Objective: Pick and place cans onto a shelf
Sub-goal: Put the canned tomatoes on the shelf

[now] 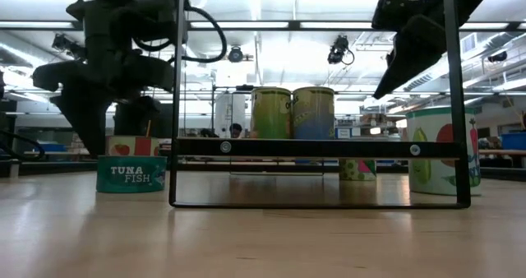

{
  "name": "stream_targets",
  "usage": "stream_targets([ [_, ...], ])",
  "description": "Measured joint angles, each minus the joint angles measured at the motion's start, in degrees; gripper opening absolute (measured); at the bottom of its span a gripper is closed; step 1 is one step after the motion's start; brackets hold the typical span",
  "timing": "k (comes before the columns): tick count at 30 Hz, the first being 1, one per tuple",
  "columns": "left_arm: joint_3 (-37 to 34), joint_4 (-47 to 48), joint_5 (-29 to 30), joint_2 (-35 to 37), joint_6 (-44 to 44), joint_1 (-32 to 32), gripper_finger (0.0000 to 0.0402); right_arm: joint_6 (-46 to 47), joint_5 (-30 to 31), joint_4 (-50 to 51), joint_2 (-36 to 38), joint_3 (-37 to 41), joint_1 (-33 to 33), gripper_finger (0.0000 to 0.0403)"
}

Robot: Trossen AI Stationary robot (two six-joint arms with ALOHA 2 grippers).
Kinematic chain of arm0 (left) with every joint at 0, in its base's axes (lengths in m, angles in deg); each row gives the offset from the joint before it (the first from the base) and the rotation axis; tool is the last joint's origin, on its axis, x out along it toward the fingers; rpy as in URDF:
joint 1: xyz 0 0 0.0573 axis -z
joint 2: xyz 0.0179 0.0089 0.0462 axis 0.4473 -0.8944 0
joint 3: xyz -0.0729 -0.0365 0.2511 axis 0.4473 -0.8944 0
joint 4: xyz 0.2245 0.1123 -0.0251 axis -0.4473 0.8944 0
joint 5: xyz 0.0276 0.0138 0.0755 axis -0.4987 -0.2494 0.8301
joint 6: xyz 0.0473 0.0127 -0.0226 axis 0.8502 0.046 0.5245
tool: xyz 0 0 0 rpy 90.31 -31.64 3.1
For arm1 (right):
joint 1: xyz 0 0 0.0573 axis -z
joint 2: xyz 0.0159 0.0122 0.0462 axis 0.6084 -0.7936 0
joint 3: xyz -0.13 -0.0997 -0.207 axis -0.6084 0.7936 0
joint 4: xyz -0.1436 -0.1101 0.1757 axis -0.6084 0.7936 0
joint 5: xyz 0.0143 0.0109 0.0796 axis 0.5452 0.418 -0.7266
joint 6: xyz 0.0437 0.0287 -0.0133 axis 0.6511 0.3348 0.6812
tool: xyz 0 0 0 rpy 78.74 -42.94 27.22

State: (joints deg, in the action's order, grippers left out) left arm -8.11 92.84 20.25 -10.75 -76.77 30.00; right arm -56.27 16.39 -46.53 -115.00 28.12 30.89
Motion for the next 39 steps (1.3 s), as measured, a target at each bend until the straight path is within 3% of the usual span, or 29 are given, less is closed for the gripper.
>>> stream_targets([
  [13,0.0,-4.61,1.07,-0.28,1.61,0.04,0.0351,0.85,-0.07,0.0,0.0,0.0,0.04,0.0363],
  [25,0.0,-5.27,1.07,-0.23,1.77,0.02,0.0302,0.87,-0.04,0.03,0.0,-0.02,0.04,0.0363],
  [30,0.17,-5.19,1.08,-0.23,1.2,-0.14,0.0299,1.2,0.17,0.07,0.0,-0.02,0.04,0.0363],
  [39,11.36,0.99,3.33,-0.22,1.89,-0.14,0.0298,1.42,0.27,0.18,0.0,-0.02,1.59,0.0363],
])
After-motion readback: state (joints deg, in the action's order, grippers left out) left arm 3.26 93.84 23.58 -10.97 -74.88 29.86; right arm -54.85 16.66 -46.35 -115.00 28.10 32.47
